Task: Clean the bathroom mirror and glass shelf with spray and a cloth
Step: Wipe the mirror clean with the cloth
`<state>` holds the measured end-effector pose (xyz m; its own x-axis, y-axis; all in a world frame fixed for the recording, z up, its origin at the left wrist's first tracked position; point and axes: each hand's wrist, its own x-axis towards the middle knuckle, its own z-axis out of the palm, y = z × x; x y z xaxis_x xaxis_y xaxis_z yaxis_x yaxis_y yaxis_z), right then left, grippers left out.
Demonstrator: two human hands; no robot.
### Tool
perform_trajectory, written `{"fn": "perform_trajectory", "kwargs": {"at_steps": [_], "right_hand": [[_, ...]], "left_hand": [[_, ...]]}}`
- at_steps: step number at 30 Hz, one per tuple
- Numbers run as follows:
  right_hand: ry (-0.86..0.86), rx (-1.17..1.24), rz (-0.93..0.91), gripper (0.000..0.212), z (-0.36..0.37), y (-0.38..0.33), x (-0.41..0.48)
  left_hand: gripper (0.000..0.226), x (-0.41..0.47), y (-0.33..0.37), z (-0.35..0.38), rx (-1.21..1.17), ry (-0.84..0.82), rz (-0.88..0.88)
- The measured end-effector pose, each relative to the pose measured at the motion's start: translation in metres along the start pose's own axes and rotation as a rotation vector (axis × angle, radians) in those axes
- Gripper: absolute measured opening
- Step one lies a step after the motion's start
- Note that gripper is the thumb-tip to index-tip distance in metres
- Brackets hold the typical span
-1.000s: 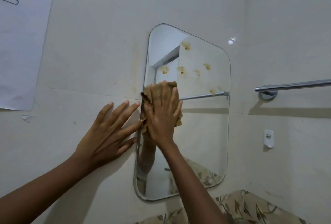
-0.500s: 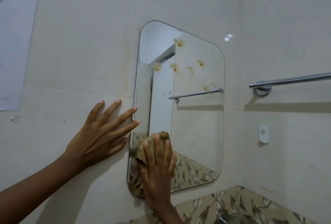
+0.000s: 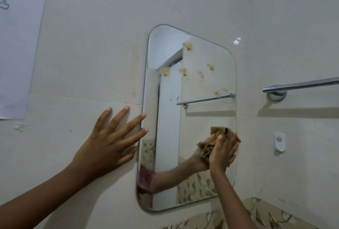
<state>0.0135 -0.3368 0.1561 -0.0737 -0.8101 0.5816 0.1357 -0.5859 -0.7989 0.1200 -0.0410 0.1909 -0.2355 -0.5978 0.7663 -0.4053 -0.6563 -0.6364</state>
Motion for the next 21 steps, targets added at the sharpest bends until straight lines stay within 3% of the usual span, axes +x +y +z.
{"fn": "perform_trajectory", "kwargs": {"at_steps": [5, 9, 16, 21], "right_hand": [[0.015, -0.012, -0.009, 0.053, 0.005, -0.054, 0.057], [-0.022, 0.001, -0.090, 0.053, 0.020, -0.106, 0.076], [-0.150, -0.121, -0.654, 0.054, 0.065, -0.213, 0.018], [-0.337, -0.172, -1.115, 0.052, 0.071, -0.195, -0.036]], "left_hand": [[0.053, 0.001, 0.000, -0.001, -0.004, -0.024, 0.009], [0.052, 0.001, 0.001, -0.001, -0.017, -0.033, 0.010], [0.051, 0.001, -0.001, 0.000, -0.025, -0.012, 0.014], [0.052, 0.002, -0.001, 0.001, -0.001, 0.004, 0.020]]}}
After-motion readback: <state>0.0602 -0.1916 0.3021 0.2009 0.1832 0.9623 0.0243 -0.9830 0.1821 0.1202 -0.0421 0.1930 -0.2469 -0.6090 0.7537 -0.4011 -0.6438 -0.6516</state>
